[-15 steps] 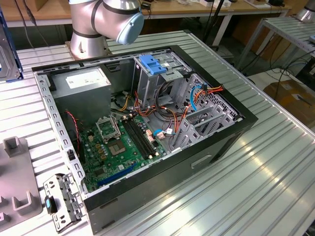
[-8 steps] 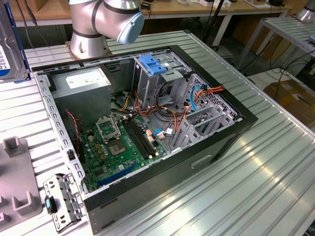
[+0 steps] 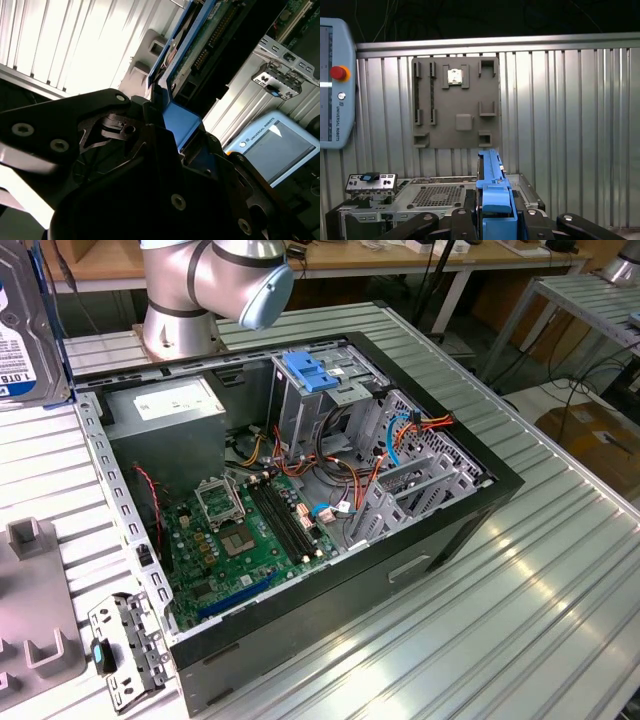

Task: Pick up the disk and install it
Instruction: 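Pick up the disk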

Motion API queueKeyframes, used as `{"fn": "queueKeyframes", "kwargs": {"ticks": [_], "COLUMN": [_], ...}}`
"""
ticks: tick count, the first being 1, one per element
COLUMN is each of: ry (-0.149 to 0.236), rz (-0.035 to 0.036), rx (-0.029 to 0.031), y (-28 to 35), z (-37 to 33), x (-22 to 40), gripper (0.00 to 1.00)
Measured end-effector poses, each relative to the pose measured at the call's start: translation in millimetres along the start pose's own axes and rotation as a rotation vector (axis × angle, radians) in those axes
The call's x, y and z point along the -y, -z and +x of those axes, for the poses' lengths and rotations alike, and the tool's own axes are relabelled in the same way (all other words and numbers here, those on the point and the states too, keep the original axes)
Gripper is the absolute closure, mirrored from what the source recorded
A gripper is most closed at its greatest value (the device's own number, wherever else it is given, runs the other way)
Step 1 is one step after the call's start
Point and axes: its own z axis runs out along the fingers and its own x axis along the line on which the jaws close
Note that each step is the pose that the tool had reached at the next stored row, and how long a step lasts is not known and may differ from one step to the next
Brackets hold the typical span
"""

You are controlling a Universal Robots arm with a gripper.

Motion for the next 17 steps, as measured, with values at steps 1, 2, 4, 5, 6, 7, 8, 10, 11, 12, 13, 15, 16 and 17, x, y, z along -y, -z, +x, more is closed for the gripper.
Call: {"fn": "queueKeyframes", "kwargs": {"ticks": [1,2,4,5,6,7,8,10,11,12,13,15,16,17], "ry": [0.0,0.0,0.0,0.0,0.0,0.0,0.0,0.0,0.0,0.0,0.0,0.0,0.0,0.0], "rz": [0.0,0.0,0.0,0.0,0.0,0.0,0.0001,0.0,0.0,0.0,0.0,0.0,0.0,0.0], "rx": [0.0,0.0,0.0,0.0,0.0,0.0,0.0,0.0,0.0,0.0,-0.0001,0.0,0.0,-0.0001], "y": [-0.1,-0.3,-0.6,-0.7,-0.8,-0.9,-1.1,-1.4,-1.5,-1.6,-1.7,-2.0,-2.2,-2.4], "z": [0.1,0.2,0.5,0.5,0.6,0.7,0.8,0.9,1.0,1.0,1.0,1.1,1.2,1.3], "x": [1.3,2.6,5.3,6.6,7.8,9.2,11.1,13.9,15.1,16.4,17.7,21.4,22.7,25.3], "gripper": [0.63,0.63,0.63,0.63,0.63,0.63,0.63,0.63,0.63,0.63,0.63,0.63,0.63,0.63]}}
